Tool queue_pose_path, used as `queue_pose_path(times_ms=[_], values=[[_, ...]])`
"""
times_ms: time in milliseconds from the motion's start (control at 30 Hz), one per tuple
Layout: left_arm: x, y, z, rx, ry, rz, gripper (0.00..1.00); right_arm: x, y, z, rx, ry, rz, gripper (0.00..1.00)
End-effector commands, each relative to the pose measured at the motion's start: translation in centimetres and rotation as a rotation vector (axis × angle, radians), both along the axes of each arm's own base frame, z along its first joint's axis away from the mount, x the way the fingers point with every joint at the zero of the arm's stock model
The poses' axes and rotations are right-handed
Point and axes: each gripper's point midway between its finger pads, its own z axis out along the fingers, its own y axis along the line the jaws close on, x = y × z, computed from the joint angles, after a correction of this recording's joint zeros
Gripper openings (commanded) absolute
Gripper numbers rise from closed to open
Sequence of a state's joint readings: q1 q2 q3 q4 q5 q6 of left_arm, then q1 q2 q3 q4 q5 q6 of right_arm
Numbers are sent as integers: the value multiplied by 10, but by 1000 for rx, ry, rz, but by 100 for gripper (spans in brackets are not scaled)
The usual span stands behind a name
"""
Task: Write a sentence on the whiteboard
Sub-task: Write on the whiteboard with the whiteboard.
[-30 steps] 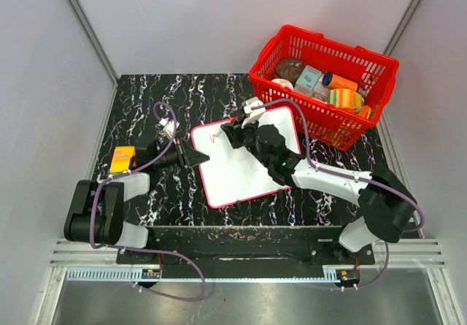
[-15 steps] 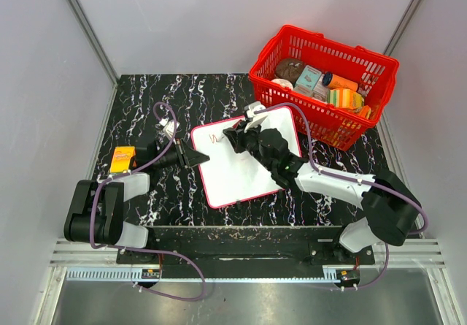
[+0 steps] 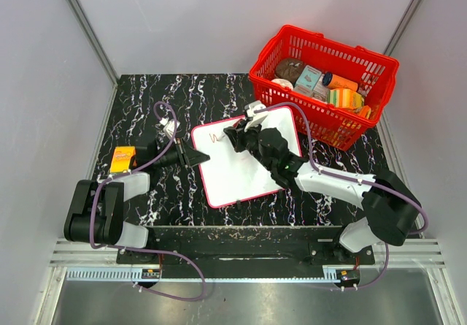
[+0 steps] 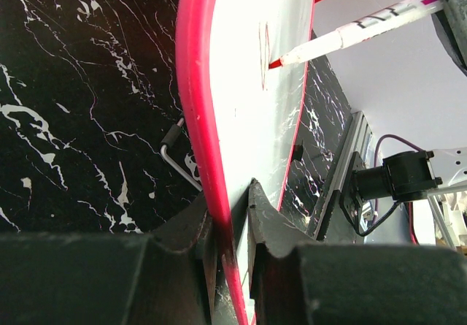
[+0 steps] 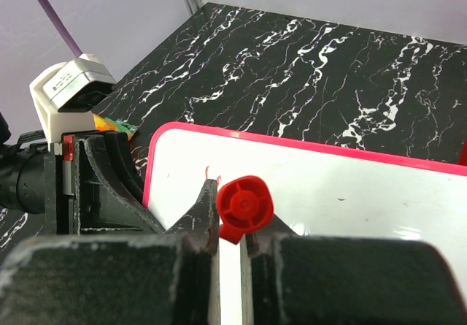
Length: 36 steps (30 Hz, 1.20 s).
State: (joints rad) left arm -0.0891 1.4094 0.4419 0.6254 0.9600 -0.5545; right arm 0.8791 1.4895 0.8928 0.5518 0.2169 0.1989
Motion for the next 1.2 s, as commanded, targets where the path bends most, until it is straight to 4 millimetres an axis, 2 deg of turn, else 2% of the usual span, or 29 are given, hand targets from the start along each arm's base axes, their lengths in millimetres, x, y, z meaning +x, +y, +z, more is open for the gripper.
queue_pose_path(times_ms=[0,433,600,633,700,733,967,1167], values=[[20,4,-9,121,-155,41,0,15,-11,10,-54,-37,-90,0],[21,4,-8,125,-157,41,0,29,-10,20,-50,-49,-113,0],[21,4,-8,126,-156,41,0,16,-8,30,-9,-44,-55,0],[20,4,-10,128,-152,41,0,10,-12,42,15,-56,-50,0],[21,4,-9,130,-155,42,0,2,-17,44,39,-50,-36,0],[21,4,-10,131,-153,43,0,-3,-22,57,65,-66,-38,0],[21,4,-8,130,-158,41,0,-7,-38,46,37,-53,-76,0],[21,4,-9,132,-158,43,0,-2,-31,43,38,-46,-73,0]])
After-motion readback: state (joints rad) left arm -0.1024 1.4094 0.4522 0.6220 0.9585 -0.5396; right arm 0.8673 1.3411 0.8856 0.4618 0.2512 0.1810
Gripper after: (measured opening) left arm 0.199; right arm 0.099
